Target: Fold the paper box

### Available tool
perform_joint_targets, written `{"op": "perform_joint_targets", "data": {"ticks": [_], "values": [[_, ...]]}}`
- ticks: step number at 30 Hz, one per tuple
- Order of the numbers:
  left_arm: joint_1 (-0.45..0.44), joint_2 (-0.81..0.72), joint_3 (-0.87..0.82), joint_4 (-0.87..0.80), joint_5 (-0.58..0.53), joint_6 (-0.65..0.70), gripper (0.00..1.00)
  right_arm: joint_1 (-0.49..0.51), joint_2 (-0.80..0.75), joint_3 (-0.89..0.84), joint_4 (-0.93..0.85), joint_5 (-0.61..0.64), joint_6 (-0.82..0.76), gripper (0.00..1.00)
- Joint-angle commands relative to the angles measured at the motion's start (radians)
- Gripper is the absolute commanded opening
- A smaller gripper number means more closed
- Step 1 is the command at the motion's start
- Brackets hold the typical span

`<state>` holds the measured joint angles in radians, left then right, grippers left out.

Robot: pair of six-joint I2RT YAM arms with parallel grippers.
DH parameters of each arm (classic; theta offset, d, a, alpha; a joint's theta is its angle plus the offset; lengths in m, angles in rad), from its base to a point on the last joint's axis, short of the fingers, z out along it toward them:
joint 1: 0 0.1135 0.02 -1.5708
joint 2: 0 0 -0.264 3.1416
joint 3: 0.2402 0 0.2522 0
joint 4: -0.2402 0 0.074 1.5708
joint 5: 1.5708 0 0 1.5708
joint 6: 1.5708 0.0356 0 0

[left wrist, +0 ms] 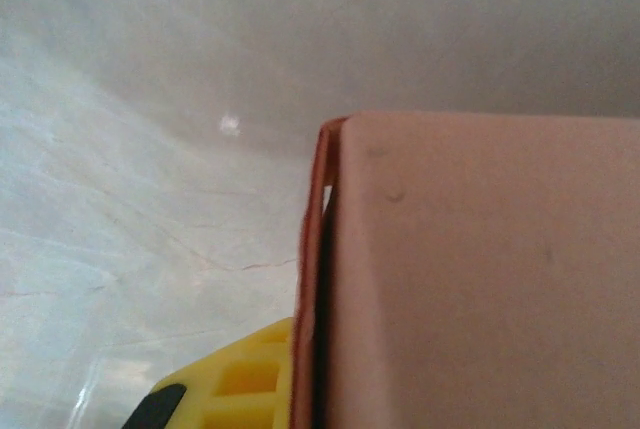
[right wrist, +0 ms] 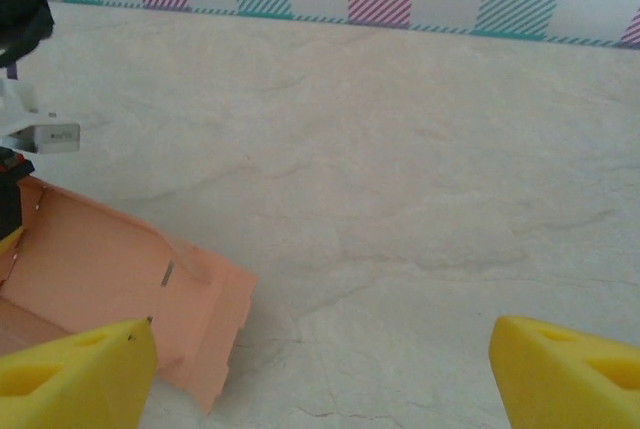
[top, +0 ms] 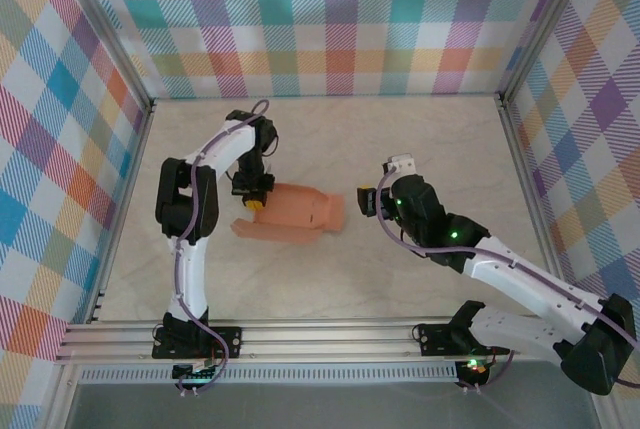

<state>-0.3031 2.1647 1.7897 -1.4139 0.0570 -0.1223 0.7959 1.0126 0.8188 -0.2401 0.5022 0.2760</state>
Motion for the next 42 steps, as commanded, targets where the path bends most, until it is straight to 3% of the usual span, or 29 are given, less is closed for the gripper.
{"op": "perform_joint_targets", "data": {"ticks": [1, 8, 14, 24, 27, 30, 35, 39, 42], "values": [[-0.012, 0.044, 0.011, -0.114, -0.044, 0.078, 0.00, -0.013, 0.021, 0.015, 0.052, -0.042, -0.001, 0.86], [-0.042, 0.104, 0.050, -0.095, -0.087, 0.073, 0.04, -0.034, 0.060, 0.023, 0.064, -0.069, 0.011, 0.86], [-0.058, 0.113, 0.081, -0.073, -0.114, 0.041, 0.25, -0.043, 0.059, 0.023, 0.055, -0.072, 0.018, 0.86], [-0.071, 0.080, 0.152, -0.092, -0.110, 0.021, 0.37, -0.057, 0.066, 0.019, 0.060, -0.104, 0.038, 0.86], [-0.071, 0.056, 0.151, -0.100, -0.106, 0.012, 0.53, -0.061, 0.074, 0.019, 0.063, -0.114, 0.045, 0.86], [-0.071, 0.019, 0.152, -0.099, -0.104, 0.000, 0.62, -0.067, 0.087, 0.022, 0.060, -0.131, 0.055, 0.86], [-0.063, -0.074, 0.177, -0.100, -0.170, -0.046, 1.00, -0.081, 0.131, 0.035, 0.046, -0.162, 0.087, 0.86], [-0.043, -0.187, 0.183, -0.056, -0.200, -0.105, 1.00, -0.109, 0.198, 0.060, 0.047, -0.237, 0.134, 0.86], [-0.023, -0.315, 0.131, 0.009, -0.235, -0.151, 1.00, -0.121, 0.273, 0.083, 0.078, -0.314, 0.079, 0.86]]}}
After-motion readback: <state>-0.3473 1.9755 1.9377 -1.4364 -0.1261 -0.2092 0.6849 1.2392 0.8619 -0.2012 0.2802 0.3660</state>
